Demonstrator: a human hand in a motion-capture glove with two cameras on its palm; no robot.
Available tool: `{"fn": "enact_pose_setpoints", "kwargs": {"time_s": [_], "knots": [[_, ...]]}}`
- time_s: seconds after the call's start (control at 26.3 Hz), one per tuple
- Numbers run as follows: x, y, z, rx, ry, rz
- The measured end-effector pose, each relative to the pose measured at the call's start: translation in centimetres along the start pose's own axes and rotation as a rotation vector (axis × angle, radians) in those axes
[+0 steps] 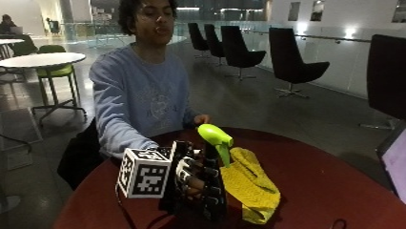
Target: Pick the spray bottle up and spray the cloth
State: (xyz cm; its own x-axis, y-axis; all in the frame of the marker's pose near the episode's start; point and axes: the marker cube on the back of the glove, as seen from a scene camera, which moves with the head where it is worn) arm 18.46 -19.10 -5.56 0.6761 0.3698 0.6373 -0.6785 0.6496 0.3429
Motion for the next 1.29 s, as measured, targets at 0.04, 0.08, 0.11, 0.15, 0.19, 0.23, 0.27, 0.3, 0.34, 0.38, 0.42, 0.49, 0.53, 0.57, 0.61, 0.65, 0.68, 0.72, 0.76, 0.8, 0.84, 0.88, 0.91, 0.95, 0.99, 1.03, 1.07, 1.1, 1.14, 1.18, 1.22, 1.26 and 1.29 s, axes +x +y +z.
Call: {"fn": "enact_pose_setpoints", "kwargs": {"time_s": [0.04,0.08,0.11,0.15,0.19,0.23,0.27,0.3,0.34,0.38,0.42,0.49,0.53,0.57,0.61,0.65,0.68,0.72,0.76,0.8,0.84,0.88,0.91,0.95,0.99,1.03,1.07,1.1,1.14,1.18,1.22,1.26,1.29], "knots": [[-0.1,-0.3,0.1,0.001,-0.008,-0.004],[-0.1,-0.6,0.2,0.002,-0.015,-0.008],[-0.1,-0.8,0.3,0.001,-0.022,-0.010],[-0.1,-1.0,0.5,-0.002,-0.029,-0.010],[0.0,-1.2,0.6,-0.007,-0.037,-0.010],[0.1,-1.3,0.9,-0.014,-0.044,-0.009],[0.2,-1.4,1.1,-0.022,-0.050,-0.008],[0.3,-1.4,1.3,-0.029,-0.055,-0.008],[0.4,-1.4,1.5,-0.034,-0.058,-0.007],[0.5,-1.5,1.7,-0.035,-0.060,-0.007],[0.5,-1.5,1.8,-0.031,-0.060,-0.007],[0.6,-1.7,1.8,-0.014,-0.057,-0.007],[0.7,-1.7,1.8,-0.004,-0.054,-0.009],[0.7,-1.8,1.8,0.005,-0.050,-0.013],[0.7,-1.9,1.8,0.013,-0.044,-0.018],[0.7,-2.1,1.7,0.018,-0.038,-0.025],[0.6,-2.2,1.6,0.019,-0.029,-0.033],[0.6,-2.4,1.5,0.015,-0.019,-0.042],[0.5,-2.5,1.3,0.004,-0.008,-0.053],[0.3,-2.6,1.0,-0.013,0.003,-0.064],[0.0,-2.5,0.8,-0.036,0.013,-0.074],[-0.4,-2.5,0.5,-0.064,0.019,-0.083],[-0.8,-2.3,0.1,-0.098,0.023,-0.089],[-1.3,-2.1,-0.2,-0.138,0.024,-0.093],[-1.9,-1.7,-0.5,-0.180,0.022,-0.094],[-2.4,-1.3,-0.9,-0.225,0.018,-0.093],[-2.9,-0.8,-1.1,-0.269,0.012,-0.090],[-3.5,-0.2,-1.4,-0.313,0.002,-0.083],[-3.9,0.5,-1.6,-0.356,-0.010,-0.072],[-4.3,1.2,-1.8,-0.397,-0.021,-0.058],[-4.7,1.9,-1.9,-0.437,-0.031,-0.041],[-5.0,2.6,-2.0,-0.472,-0.035,-0.023],[-5.2,3.3,-2.0,-0.503,-0.035,-0.006]]}}
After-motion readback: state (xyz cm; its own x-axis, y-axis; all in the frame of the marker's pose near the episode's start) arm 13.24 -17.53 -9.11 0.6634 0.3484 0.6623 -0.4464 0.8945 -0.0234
